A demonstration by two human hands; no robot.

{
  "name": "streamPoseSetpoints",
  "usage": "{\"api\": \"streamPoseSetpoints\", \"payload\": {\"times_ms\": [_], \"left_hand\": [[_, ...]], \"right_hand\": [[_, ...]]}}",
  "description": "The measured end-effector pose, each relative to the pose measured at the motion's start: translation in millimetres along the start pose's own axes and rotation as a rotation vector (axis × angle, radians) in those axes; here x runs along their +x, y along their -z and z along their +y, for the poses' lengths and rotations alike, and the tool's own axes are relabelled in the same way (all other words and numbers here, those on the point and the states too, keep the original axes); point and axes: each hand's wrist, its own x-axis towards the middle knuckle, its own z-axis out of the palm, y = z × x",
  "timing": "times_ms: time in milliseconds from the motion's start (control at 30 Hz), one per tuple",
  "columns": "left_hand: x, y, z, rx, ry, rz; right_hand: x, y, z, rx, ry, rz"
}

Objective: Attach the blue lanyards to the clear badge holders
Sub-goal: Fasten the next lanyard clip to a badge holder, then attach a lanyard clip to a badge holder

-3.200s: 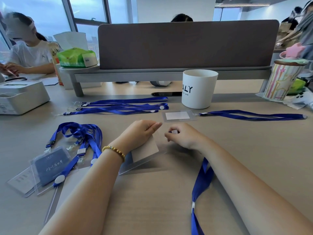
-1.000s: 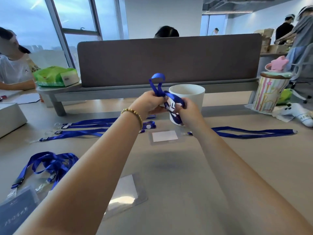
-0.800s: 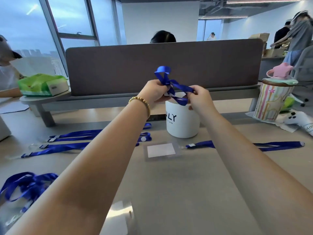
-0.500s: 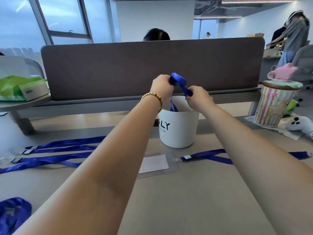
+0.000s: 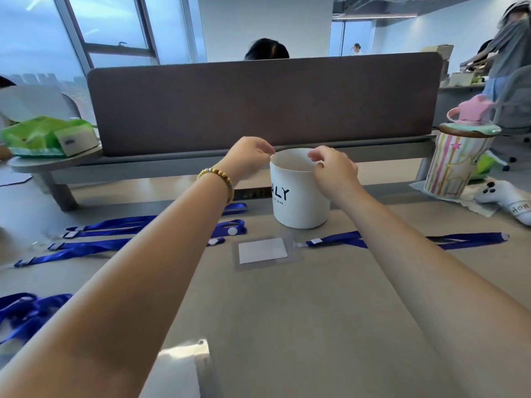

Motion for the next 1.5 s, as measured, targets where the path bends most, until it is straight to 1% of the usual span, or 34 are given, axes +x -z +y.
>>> {"api": "streamPoseSetpoints", "payload": {"times_ms": [100, 200, 300, 433, 500, 633, 700, 867, 933, 1033, 1100, 1200, 1267, 1400, 1500], "left_hand": [[-46.4, 12.6, -26.2, -0.045, 0.038, 0.067], [-92.5, 21.2, -59.0, -0.061, 0.119, 0.097], [-134.9, 23.7, -89.5, -0.019, 0.205, 0.106], [-177.0, 24.4, -126.3, 0.126, 0.244, 0.103], [-185.7, 31.1, -143.8, 0.229, 0.254, 0.089], [-180.3, 52.8, -173.2, 0.462, 0.262, 0.039], [-172.4, 61.2, -184.6, 0.541, 0.246, 0.012], [-155.1, 63.5, -201.9, 0.742, 0.107, -0.079], [-151.0, 61.2, -207.1, 0.744, 0.096, -0.075], [-149.0, 59.8, -208.3, 0.677, 0.110, -0.032], [-148.3, 60.4, -207.9, 0.672, 0.109, -0.029], [-149.4, 63.7, -206.3, 0.741, 0.102, -0.028], [-152.1, 67.2, -203.9, 0.791, 0.082, -0.013], [-160.7, 71.3, -199.6, 0.786, 0.033, 0.028], [-170.6, 73.7, -195.6, 0.697, 0.086, 0.113]], "right_hand": [[-39.4, -9.0, -14.6, 0.045, 0.075, 0.135], [-82.4, -26.1, -32.8, 0.121, 0.120, 0.156], [-122.7, -51.6, -48.0, 0.138, 0.163, 0.088], [-156.4, -85.9, -60.8, 0.070, 0.178, -0.102], [-161.9, -97.8, -67.7, 0.027, 0.173, -0.193], [-155.7, -115.1, -84.3, -0.056, 0.190, -0.311], [-147.3, -125.1, -93.0, -0.095, 0.213, -0.359], [-123.1, -154.4, -106.7, -0.211, 0.293, -0.475], [-118.0, -165.0, -109.6, -0.257, 0.309, -0.501], [-116.1, -175.0, -113.3, -0.266, 0.345, -0.412], [-118.3, -176.0, -115.3, -0.243, 0.381, -0.371], [-124.2, -172.9, -116.0, -0.211, 0.434, -0.383], [-128.2, -169.9, -113.9, -0.144, 0.445, -0.385], [-139.9, -154.2, -109.5, 0.168, 0.332, -0.379], [-149.2, -141.7, -107.1, 0.386, 0.227, -0.280]]}}
